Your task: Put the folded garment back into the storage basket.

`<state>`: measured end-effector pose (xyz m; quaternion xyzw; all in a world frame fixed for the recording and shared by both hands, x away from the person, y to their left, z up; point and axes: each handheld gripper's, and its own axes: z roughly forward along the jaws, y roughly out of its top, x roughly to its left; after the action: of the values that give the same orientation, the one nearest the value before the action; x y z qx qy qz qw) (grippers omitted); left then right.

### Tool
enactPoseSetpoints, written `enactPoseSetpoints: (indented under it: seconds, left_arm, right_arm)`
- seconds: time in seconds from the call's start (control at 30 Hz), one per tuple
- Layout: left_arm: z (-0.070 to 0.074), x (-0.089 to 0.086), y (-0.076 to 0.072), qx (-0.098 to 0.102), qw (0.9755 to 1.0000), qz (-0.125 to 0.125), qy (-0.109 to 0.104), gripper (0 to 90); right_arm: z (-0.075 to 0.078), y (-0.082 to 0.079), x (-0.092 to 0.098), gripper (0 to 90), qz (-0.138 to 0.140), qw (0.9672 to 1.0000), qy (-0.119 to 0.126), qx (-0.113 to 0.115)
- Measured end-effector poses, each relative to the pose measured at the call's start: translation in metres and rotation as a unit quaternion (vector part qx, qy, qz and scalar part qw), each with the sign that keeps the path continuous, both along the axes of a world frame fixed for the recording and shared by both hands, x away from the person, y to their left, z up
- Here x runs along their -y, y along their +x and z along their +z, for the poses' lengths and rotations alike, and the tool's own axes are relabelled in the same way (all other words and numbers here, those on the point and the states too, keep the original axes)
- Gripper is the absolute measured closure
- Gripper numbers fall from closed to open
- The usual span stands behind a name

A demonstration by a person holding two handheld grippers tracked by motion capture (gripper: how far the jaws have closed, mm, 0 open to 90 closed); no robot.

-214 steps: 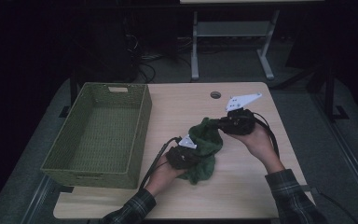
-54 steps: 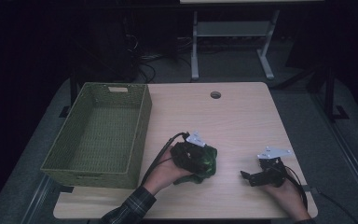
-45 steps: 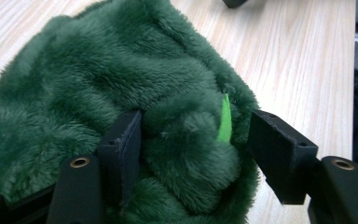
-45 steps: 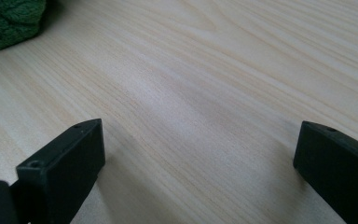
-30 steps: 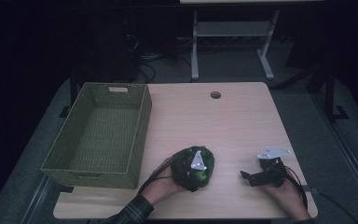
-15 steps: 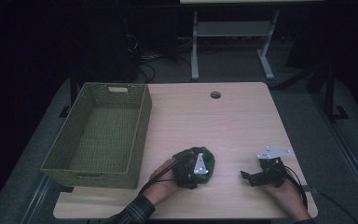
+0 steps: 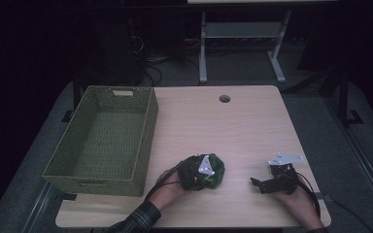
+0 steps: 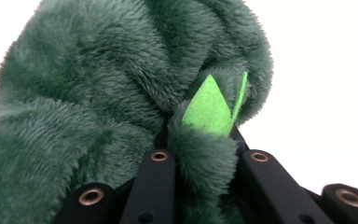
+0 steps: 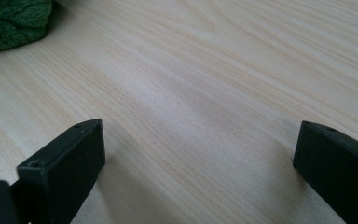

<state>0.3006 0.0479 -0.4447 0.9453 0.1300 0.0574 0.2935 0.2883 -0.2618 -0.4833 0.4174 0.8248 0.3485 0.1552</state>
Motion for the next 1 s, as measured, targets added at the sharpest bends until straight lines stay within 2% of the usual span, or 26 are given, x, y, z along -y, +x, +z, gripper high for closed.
enactPoseSetpoints:
  seconds: [0.07,0.2,0.3,0.43,0.5,0.63,0.83,1.0]
  left_arm:
    - [0.006,-0.004,0.003,-0.006,0.9999,0.003,-0.015,81.4]
    - [0.019,-0.011,0.008,-0.016,0.9994,0.008,-0.031,81.8]
    - [0.029,-0.014,0.009,-0.022,0.9984,0.011,-0.051,81.9]
    - [0.046,-0.017,0.008,-0.027,0.9974,0.008,-0.067,81.9]
    - [0.052,-0.018,0.009,-0.029,0.9975,0.002,-0.064,81.8]
    - [0.064,-0.022,0.013,-0.033,0.9967,0.007,-0.074,81.7]
    - [0.078,-0.028,0.018,-0.036,0.9964,0.010,-0.076,81.7]
    - [0.098,-0.036,0.024,-0.039,0.9962,0.010,-0.077,81.7]
  right_arm:
    - [0.000,0.000,0.000,1.9,0.000,1.0000,0.000,0.000]
    - [0.000,0.000,0.000,2.0,-0.003,1.0000,0.000,0.000]
    - [0.000,0.000,0.000,2.1,-0.003,1.0000,0.000,0.000]
    - [0.000,0.000,0.000,2.1,-0.004,1.0000,0.001,-0.001]
    - [0.000,0.000,0.000,2.1,-0.004,1.0000,0.001,-0.001]
    - [0.000,0.000,0.000,2.1,-0.004,1.0000,0.001,-0.001]
    - [0.000,0.000,0.000,2.1,-0.005,1.0000,0.001,-0.003]
    - [0.000,0.000,0.000,2.1,-0.006,1.0000,0.001,-0.003]
